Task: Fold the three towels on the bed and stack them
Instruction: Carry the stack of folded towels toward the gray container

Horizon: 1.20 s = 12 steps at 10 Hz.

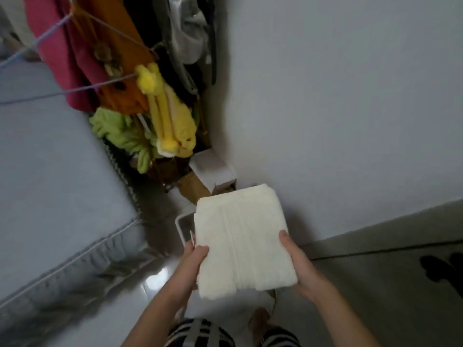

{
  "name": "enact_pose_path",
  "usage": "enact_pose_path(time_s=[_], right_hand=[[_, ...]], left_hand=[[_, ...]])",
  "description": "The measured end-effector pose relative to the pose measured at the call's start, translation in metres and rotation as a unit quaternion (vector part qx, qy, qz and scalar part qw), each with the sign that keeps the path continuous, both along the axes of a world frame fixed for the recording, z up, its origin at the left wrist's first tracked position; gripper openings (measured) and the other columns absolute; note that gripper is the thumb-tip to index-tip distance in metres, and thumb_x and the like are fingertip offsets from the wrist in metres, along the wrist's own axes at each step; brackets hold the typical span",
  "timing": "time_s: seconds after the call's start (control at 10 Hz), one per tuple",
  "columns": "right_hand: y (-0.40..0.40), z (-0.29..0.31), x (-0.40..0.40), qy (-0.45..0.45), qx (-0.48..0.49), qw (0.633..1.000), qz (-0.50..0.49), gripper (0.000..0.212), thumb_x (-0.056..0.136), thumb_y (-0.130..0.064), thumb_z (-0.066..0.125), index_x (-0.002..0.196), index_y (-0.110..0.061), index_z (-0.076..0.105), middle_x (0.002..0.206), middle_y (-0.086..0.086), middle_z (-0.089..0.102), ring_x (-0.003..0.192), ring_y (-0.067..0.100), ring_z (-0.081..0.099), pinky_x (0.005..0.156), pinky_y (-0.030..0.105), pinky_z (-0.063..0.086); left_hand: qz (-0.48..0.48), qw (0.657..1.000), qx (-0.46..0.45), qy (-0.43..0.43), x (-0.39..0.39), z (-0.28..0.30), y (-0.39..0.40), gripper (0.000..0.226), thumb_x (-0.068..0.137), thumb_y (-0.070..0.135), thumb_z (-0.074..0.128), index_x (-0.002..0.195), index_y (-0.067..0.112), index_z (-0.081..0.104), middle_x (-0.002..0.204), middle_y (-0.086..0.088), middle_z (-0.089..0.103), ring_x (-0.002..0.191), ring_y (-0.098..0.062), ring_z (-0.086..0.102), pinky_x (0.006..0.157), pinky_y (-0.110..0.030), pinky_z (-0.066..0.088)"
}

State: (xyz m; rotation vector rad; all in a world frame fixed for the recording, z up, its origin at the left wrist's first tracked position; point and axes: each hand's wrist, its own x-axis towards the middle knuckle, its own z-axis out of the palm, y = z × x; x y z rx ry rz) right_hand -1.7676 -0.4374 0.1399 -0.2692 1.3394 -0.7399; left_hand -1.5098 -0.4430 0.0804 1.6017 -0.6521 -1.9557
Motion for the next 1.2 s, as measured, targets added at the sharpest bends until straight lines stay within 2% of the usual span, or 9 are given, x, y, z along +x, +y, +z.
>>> enact_pose_path(time_s=[0.2, 0.3, 0.6, 0.7, 0.8, 0.9, 1.0, 1.1, 1.2], right_hand=[[-0.044, -0.037, -0.044, -0.025, 0.054, 0.989, 0.133, 0.054, 0.077, -0.051, 0.063, 0.114, -0.012, 0.071, 0.116, 0.011, 0.072, 0.105, 0.024, 0.07, 0.071, 0.03, 0.059], [-0.059, -0.062, -0.041, -0.001, 0.068, 0.98, 0.189, 0.057, 0.075, -0.052, 0.064, 0.117, -0.014, 0.068, 0.116, 0.011, 0.072, 0.105, 0.025, 0.07, 0.075, 0.033, 0.059], [-0.09, -0.168, -0.028, 0.022, 0.06, 0.978, 0.199, 0.047, 0.076, -0.047, 0.061, 0.112, -0.017, 0.067, 0.107, 0.006, 0.076, 0.094, 0.019, 0.073, 0.064, 0.028, 0.059], [-0.104, -0.232, -0.028, 0.094, 0.042, 0.969, 0.223, 0.052, 0.084, -0.05, 0.058, 0.123, -0.017, 0.063, 0.116, 0.005, 0.072, 0.102, 0.021, 0.07, 0.08, 0.033, 0.058], [-0.108, -0.3, -0.02, 0.221, 0.036, 0.929, 0.294, 0.057, 0.096, -0.052, 0.048, 0.136, -0.012, 0.054, 0.13, 0.006, 0.061, 0.115, 0.025, 0.059, 0.103, 0.042, 0.045], [-0.105, -0.331, -0.011, 0.277, 0.03, 0.921, 0.273, 0.059, 0.095, -0.056, 0.04, 0.129, -0.012, 0.058, 0.117, 0.005, 0.062, 0.099, 0.02, 0.059, 0.087, 0.033, 0.046], [-0.103, -0.335, -0.018, 0.286, 0.003, 0.918, 0.275, 0.06, 0.089, -0.064, 0.038, 0.123, -0.019, 0.06, 0.1, -0.003, 0.064, 0.084, 0.006, 0.057, 0.065, 0.025, 0.043], [-0.102, -0.327, -0.019, 0.286, 0.006, 0.91, 0.301, 0.053, 0.091, -0.061, 0.042, 0.122, -0.021, 0.057, 0.109, 0.0, 0.064, 0.087, 0.007, 0.058, 0.064, 0.025, 0.043], [-0.105, -0.271, -0.028, 0.309, -0.057, 0.911, 0.267, 0.048, 0.095, -0.042, 0.052, 0.135, -0.017, 0.05, 0.13, 0.002, 0.059, 0.106, 0.015, 0.058, 0.076, 0.028, 0.045]], left_hand=[[0.135, 0.99, 0.039, 0.012, -0.048, -0.014, 0.033, 0.064, 0.07, 0.044, 0.061, 0.129, 0.029, 0.042, 0.119, -0.006, 0.063, 0.093, -0.021, 0.069, 0.062, -0.03, 0.057], [0.182, 0.981, 0.061, -0.001, -0.057, -0.022, 0.04, 0.061, 0.072, 0.044, 0.054, 0.128, 0.027, 0.038, 0.119, -0.005, 0.059, 0.099, -0.023, 0.064, 0.057, -0.028, 0.055], [0.205, 0.977, 0.034, -0.04, -0.049, -0.112, 0.014, 0.068, 0.076, 0.046, 0.055, 0.139, 0.036, 0.031, 0.127, 0.008, 0.057, 0.11, -0.014, 0.062, 0.069, -0.023, 0.057], [0.187, 0.98, 0.033, -0.054, -0.055, -0.169, -0.002, 0.07, 0.085, 0.047, 0.054, 0.147, 0.045, 0.022, 0.133, 0.016, 0.052, 0.115, -0.011, 0.057, 0.083, -0.029, 0.052], [0.177, 0.978, 0.043, -0.103, -0.069, -0.225, -0.01, 0.063, 0.096, 0.043, 0.05, 0.15, 0.038, 0.019, 0.14, 0.01, 0.046, 0.115, -0.009, 0.051, 0.09, -0.023, 0.044], [0.183, 0.971, 0.044, -0.146, -0.08, -0.256, -0.013, 0.058, 0.096, 0.047, 0.05, 0.149, 0.034, 0.027, 0.135, 0.008, 0.051, 0.112, -0.008, 0.052, 0.09, -0.022, 0.041], [0.173, 0.966, 0.033, -0.191, -0.085, -0.259, -0.01, 0.058, 0.095, 0.051, 0.048, 0.148, 0.035, 0.032, 0.125, 0.016, 0.052, 0.105, 0.0, 0.052, 0.08, -0.015, 0.038], [0.163, 0.962, 0.038, -0.215, -0.083, -0.258, -0.005, 0.057, 0.094, 0.051, 0.048, 0.146, 0.032, 0.035, 0.131, 0.012, 0.053, 0.108, -0.001, 0.053, 0.079, -0.013, 0.039], [0.189, 0.944, 0.049, -0.267, -0.084, -0.209, 0.001, 0.058, 0.096, 0.046, 0.049, 0.149, 0.031, 0.032, 0.148, 0.007, 0.044, 0.126, -0.013, 0.048, 0.095, -0.024, 0.04]])
